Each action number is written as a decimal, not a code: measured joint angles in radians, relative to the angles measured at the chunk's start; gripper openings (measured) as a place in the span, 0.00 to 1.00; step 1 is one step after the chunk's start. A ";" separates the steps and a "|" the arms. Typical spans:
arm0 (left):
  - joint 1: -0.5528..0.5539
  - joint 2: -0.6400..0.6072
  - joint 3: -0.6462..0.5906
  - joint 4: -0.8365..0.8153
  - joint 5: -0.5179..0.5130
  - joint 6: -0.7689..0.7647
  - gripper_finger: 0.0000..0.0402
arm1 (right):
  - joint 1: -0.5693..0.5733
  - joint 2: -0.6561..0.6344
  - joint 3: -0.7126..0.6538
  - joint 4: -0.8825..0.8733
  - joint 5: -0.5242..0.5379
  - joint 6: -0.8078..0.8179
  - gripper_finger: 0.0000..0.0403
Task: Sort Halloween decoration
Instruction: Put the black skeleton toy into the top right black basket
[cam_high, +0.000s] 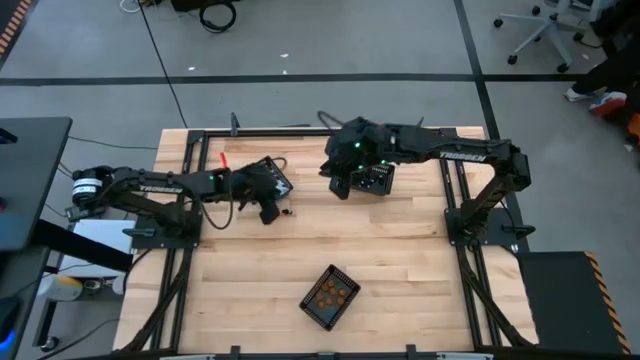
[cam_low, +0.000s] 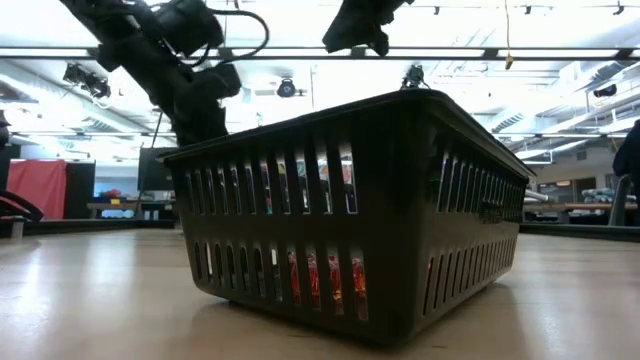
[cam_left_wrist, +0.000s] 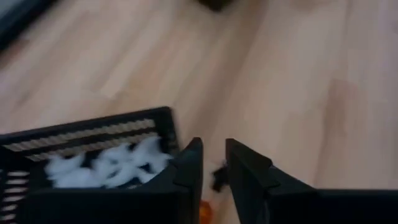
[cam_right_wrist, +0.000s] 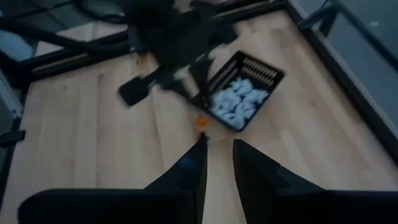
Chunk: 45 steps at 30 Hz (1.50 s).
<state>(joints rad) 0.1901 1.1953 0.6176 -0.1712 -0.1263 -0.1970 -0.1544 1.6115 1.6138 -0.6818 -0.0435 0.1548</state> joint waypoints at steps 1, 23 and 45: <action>-0.017 0.016 0.008 -0.002 0.003 0.000 0.21 | -0.006 -0.007 0.000 0.000 0.002 -0.004 0.21; -0.050 0.521 0.282 -0.142 0.117 0.266 0.49 | 0.005 -0.013 0.000 -0.004 -0.003 0.015 0.21; -0.043 0.520 0.281 -0.238 0.087 0.365 0.22 | 0.011 -0.013 0.000 -0.007 -0.003 0.026 0.21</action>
<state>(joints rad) 0.1471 1.7157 0.8989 -0.4087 -0.0395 0.1684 -0.1432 1.5986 1.6138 -0.6891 -0.0464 0.1811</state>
